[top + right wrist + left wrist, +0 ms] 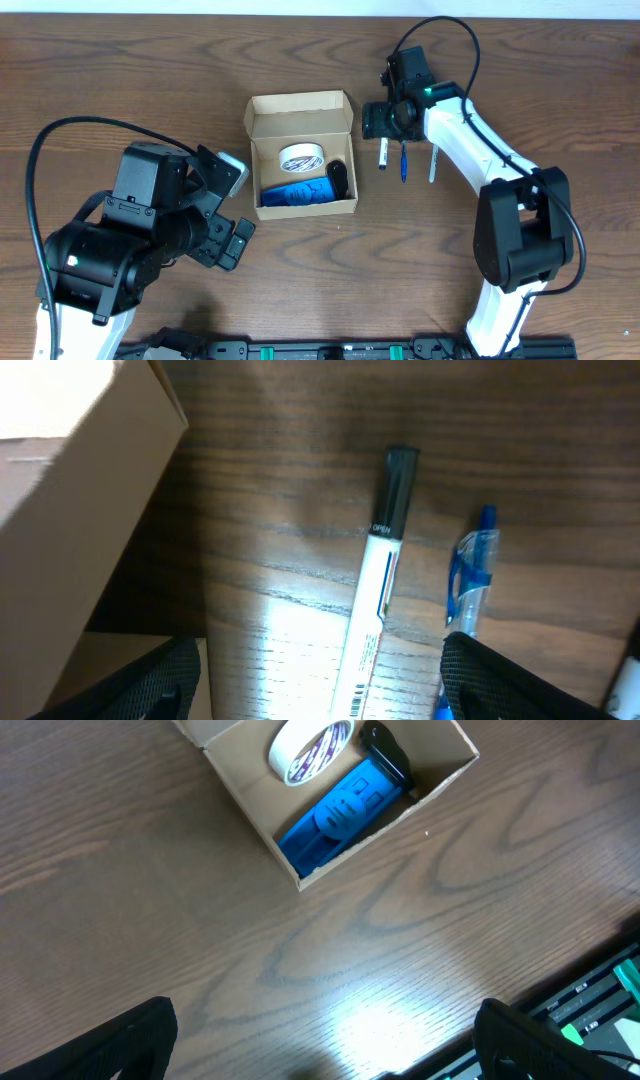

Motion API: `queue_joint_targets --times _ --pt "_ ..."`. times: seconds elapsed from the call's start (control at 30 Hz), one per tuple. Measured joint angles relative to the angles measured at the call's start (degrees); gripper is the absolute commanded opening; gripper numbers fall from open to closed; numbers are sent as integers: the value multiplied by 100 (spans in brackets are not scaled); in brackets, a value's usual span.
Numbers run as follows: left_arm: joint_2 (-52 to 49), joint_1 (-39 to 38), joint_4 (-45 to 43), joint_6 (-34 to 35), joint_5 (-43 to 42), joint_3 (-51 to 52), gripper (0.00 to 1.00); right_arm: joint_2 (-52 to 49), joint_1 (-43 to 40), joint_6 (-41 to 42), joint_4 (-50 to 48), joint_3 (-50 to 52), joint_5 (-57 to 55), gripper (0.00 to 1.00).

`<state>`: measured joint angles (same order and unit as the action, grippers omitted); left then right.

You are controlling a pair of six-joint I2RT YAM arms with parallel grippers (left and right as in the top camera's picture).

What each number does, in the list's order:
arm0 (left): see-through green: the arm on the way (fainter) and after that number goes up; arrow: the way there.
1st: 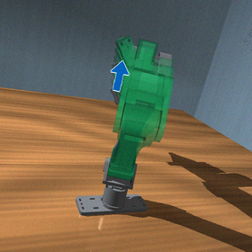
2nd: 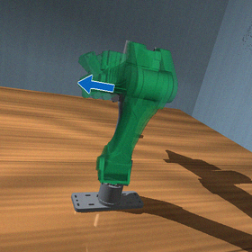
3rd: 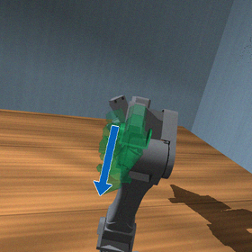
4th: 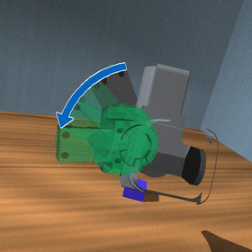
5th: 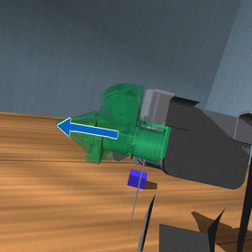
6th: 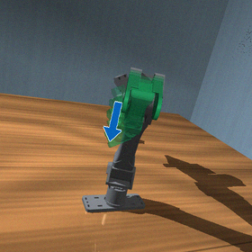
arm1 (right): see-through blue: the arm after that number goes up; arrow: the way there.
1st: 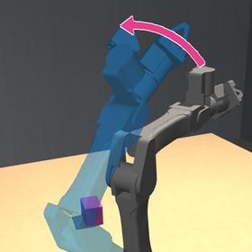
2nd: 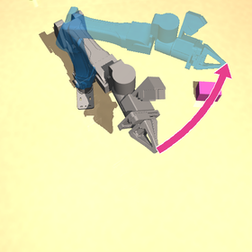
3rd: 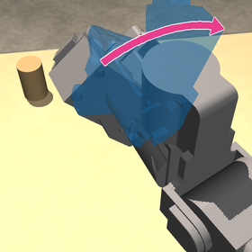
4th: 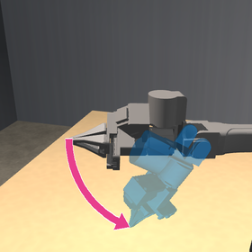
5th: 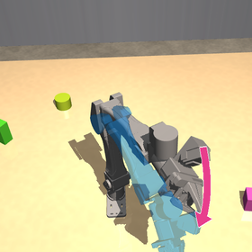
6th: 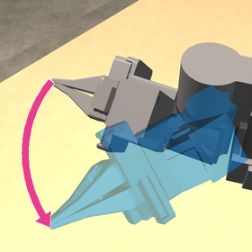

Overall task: Pack container
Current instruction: 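Lower the right gripper and grasp the black-capped white marker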

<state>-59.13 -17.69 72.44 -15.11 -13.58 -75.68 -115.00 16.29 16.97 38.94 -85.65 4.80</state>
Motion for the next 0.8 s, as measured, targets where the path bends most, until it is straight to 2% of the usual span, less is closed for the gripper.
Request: queue_joint_targets --times 0.33,0.8 --pt "0 0 0 0 0 0 95 -328 0 107 7 0 81 69" --pt "0 0 0 0 0 0 95 -710 20 208 -81 0 -72 63"
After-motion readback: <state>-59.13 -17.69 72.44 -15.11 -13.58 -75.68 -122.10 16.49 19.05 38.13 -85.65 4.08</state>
